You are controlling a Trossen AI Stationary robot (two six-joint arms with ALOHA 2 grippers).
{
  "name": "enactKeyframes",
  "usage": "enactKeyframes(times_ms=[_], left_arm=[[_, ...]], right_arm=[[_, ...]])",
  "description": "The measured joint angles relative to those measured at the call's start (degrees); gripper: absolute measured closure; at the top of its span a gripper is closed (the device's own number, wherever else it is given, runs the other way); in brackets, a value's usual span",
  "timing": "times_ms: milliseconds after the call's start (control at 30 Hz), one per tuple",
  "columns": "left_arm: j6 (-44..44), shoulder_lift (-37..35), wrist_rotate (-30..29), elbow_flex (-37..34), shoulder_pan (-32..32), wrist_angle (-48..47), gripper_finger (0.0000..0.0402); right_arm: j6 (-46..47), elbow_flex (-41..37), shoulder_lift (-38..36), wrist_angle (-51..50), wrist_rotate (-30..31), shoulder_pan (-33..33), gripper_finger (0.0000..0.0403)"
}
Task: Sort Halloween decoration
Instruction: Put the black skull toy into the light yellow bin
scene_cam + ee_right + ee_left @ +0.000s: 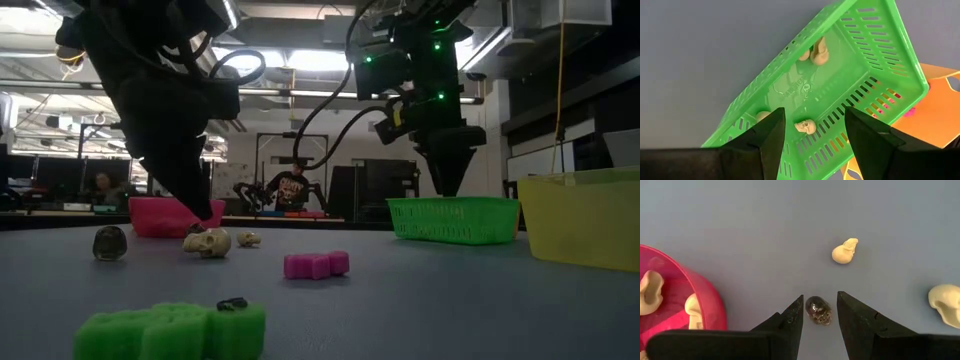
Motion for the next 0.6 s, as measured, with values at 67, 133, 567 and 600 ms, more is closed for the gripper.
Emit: enactKeyframes(times_ms=[67, 133, 567, 600], left_arm=[[0.0, 0.0, 0.0, 0.0, 0.0, 0.0, 0.0298], [0.0, 0.0, 0.0, 0.0, 0.0, 0.0, 0.0298], [-0.1, 0.0, -2.1, 0.0, 0.0, 0.0, 0.0298], [-0.1, 0.0, -2.1, 0.0, 0.0, 0.0, 0.0298]], right_arm=[[0.0, 0.0, 0.0, 0.0, 0.0, 0.0, 0.0198], [0.0, 0.0, 0.0, 0.0, 0.0, 0.0, 0.0198], [0.0, 0.0, 0.0, 0.0, 0.0, 0.0, 0.0198], [0.0, 0.0, 0.0, 0.0, 0.0, 0.0, 0.0198]])
